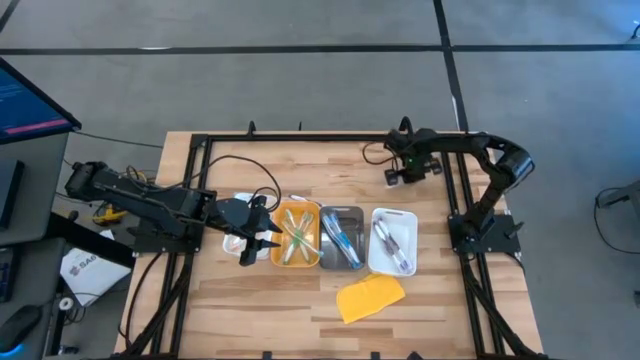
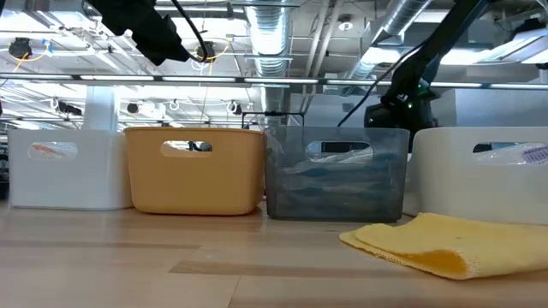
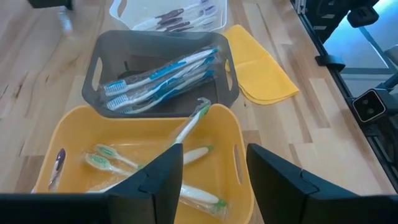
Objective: Pick & Place Toothbrushes
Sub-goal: Put the orange toothbrush into the left white bin
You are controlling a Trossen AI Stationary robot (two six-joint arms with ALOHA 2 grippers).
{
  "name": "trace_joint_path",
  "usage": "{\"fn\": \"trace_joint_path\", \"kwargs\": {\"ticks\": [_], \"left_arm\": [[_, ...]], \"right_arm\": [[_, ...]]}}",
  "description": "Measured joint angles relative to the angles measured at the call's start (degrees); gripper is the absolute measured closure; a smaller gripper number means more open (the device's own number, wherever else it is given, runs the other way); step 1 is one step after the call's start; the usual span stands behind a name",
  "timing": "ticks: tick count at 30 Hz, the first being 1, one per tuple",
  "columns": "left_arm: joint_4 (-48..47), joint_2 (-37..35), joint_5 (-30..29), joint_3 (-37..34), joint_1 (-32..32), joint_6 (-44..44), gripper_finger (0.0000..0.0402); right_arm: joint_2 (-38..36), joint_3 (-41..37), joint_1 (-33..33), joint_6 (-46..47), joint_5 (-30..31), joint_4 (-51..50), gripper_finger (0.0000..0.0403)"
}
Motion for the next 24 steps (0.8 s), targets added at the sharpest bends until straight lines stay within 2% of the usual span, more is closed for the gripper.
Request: {"fn": "trace_joint_path", "kwargs": {"ticks": [3,7,18,21,24], "left_arm": [[0.1,0.0,0.0,0.0,0.0,0.0,0.0229],[0.2,0.0,0.0,0.0,0.0,0.0,0.0229],[5.2,0.0,0.2,-5.1,0.0,-0.2,0.0229],[6.9,0.0,0.2,-6.1,0.0,-0.2,0.0229],[9.0,-0.1,0.5,-7.2,0.0,-0.4,0.0229]], "right_arm": [[0.0,0.7,0.6,-1.3,1.4,3.0,0.04],[-0.3,1.2,1.8,0.0,0.1,6.1,0.0401],[-5.8,5.6,-1.3,9.7,-3.6,1.7,0.0394],[-6.9,5.7,-3.2,10.5,-6.4,-0.2,0.0376],[-6.4,5.7,-4.6,12.3,-10.0,-3.9,0.0339]]}}
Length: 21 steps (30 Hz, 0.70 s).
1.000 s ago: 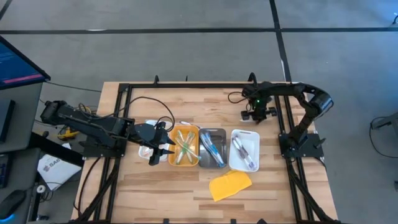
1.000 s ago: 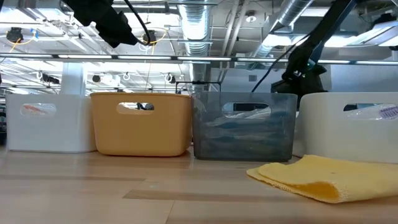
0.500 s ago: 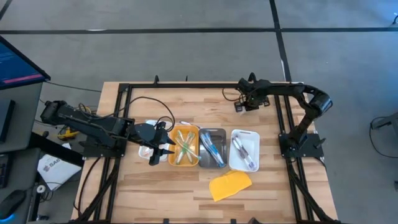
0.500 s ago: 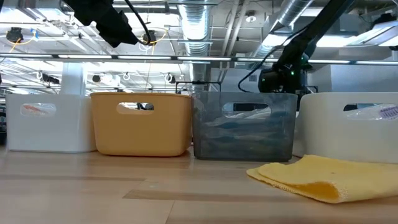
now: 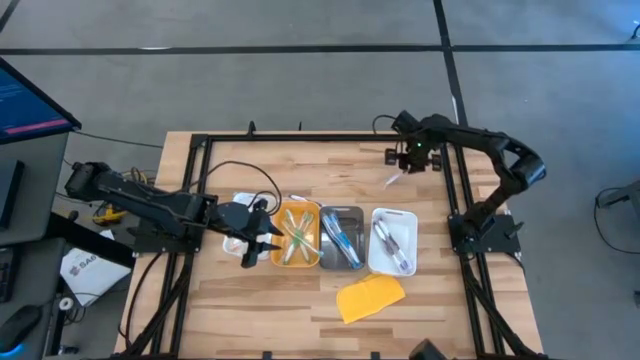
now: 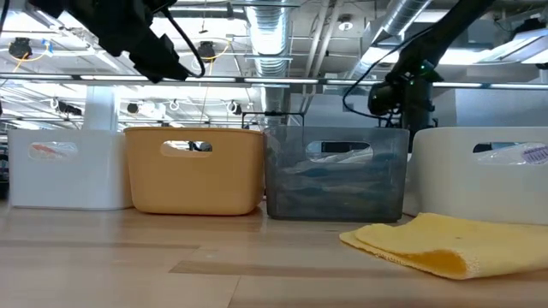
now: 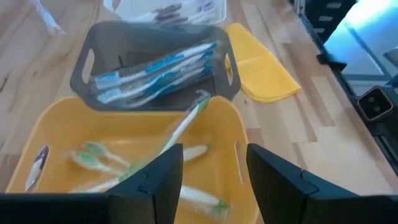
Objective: Pick & Place Toothbrushes
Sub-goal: Put the orange toothbrush into the left white bin
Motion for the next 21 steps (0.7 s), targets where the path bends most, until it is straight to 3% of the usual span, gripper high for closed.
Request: {"fn": "trace_joint_path", "kwargs": {"ticks": [5,11,15,21], "left_arm": [[3.1,0.0,0.2,-1.0,0.0,0.3,0.0229],[3.2,0.0,0.2,-1.1,0.0,0.3,0.0229],[3.2,0.0,0.2,-1.1,-0.1,0.3,0.0229],[3.2,0.0,0.2,-1.1,-0.1,0.3,0.0229]], "right_arm": [[2.4,0.0,-1.0,2.2,-4.4,-1.7,0.0245],[3.5,0.0,-1.3,3.1,-4.9,3.5,0.0138],[3.5,0.0,-1.3,3.8,-4.9,4.8,0.0111],[3.5,-0.3,-2.4,4.6,-4.9,4.7,0.0108]]}}
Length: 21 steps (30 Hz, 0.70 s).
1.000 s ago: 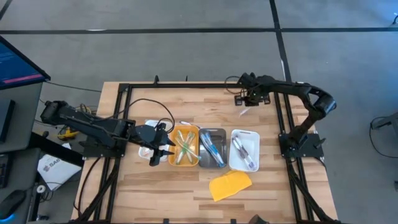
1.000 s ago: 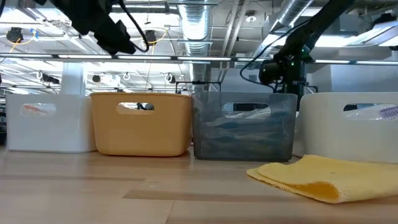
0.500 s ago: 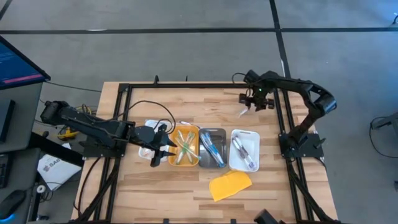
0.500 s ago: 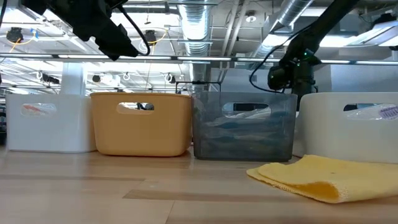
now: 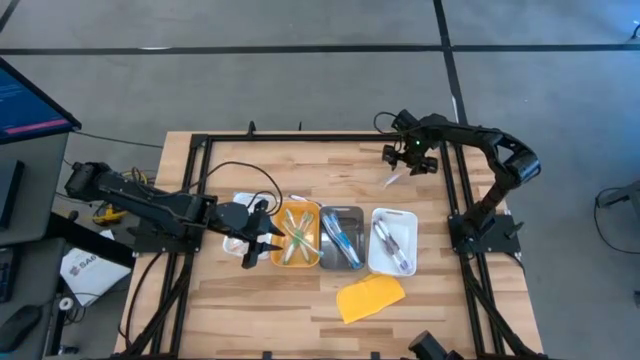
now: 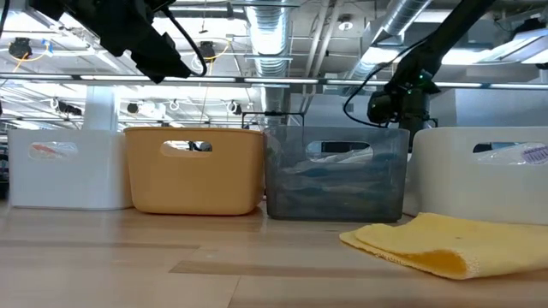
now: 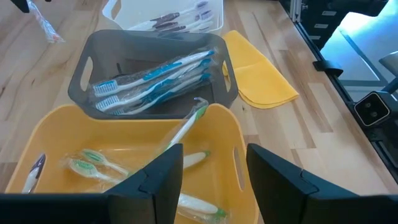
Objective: Pick & Place Toothbrushes
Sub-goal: Put the orange toothbrush into the left white bin
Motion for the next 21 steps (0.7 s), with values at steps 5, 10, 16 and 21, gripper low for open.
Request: {"fn": "trace_joint_path", "kwargs": {"ticks": [5,10,16,21], "left_arm": [[0.0,0.0,0.0,0.0,-0.9,0.0,0.0229],[0.3,0.0,0.0,0.0,-2.5,0.0,0.0229],[0.6,0.0,0.0,0.0,-3.3,0.0,0.0229],[0.8,0.0,0.0,0.0,-3.6,0.0,0.0229]], "right_arm": [[0.0,0.0,-1.4,0.4,0.0,0.2,0.0107],[0.8,0.0,-1.8,1.3,0.1,0.8,0.0107],[7.1,0.1,-1.3,1.4,-3.6,1.6,0.0108],[10.7,1.6,-1.6,-1.1,-5.4,-0.1,0.0111]]}}
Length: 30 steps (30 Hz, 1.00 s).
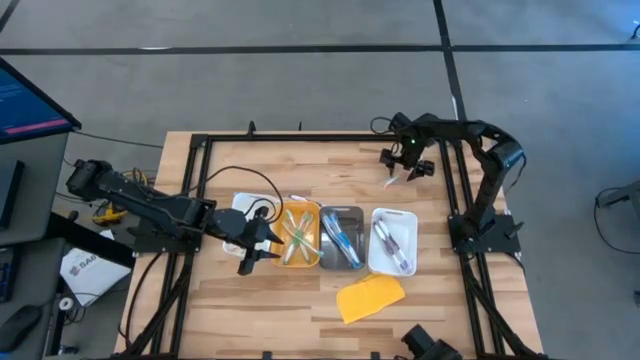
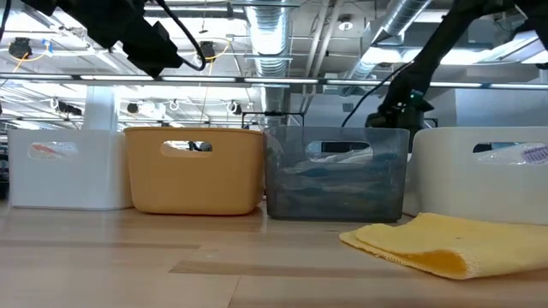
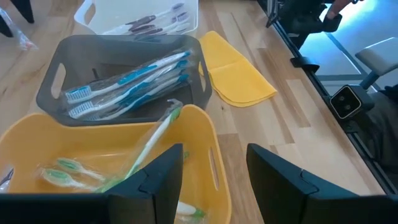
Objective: Pick & Place Toothbrushes
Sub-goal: Put the orange toothbrush into the left white bin
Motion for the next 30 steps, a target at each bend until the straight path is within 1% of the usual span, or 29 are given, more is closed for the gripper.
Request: {"fn": "trace_joint_path", "kwargs": {"ticks": [3,6,8,10,13,14,15,19,21,24,30], "left_arm": [[0.1,0.0,0.0,0.0,0.0,0.0,0.0229],[0.1,0.0,0.0,0.0,0.0,0.1,0.0229],[0.1,0.0,0.0,0.0,0.1,0.1,0.0229],[0.1,0.0,0.0,0.0,0.1,0.1,0.0229],[0.1,0.0,0.0,0.0,0.1,0.1,0.0229],[0.1,0.0,0.0,0.0,0.1,0.1,0.0229],[0.1,0.0,0.0,0.0,0.1,0.1,0.0229],[-0.3,0.0,0.0,0.0,0.1,-0.1,0.0229],[-0.6,0.0,0.0,-0.1,0.1,-0.3,0.0229],[-0.6,0.0,-0.4,-0.1,0.1,-0.8,0.0229],[-0.6,0.0,-0.8,-0.1,0.1,-1.5,0.0229]], "right_arm": [[0.6,1.3,0.3,-1.1,0.7,-1.1,0.0129],[0.9,3.3,0.8,-2.8,2.9,-3.1,0.0169],[1.2,5.2,1.2,-5.0,4.6,-2.6,0.0211],[1.1,6.6,1.9,-7.4,6.7,-2.2,0.0262],[1.2,7.8,3.4,-12.0,7.1,-3.5,0.0352],[1.1,8.1,4.1,-13.9,7.1,-3.3,0.0376],[1.1,8.4,4.8,-15.5,7.1,-3.4,0.0388],[1.1,10.1,7.6,-18.8,7.3,-5.4,0.039],[0.7,11.4,9.2,-20.5,9.7,-5.9,0.0399],[-0.9,13.6,11.8,-21.7,12.5,-6.1,0.04],[-6.9,17.9,15.4,-23.4,13.0,-5.0,0.0402]]}}
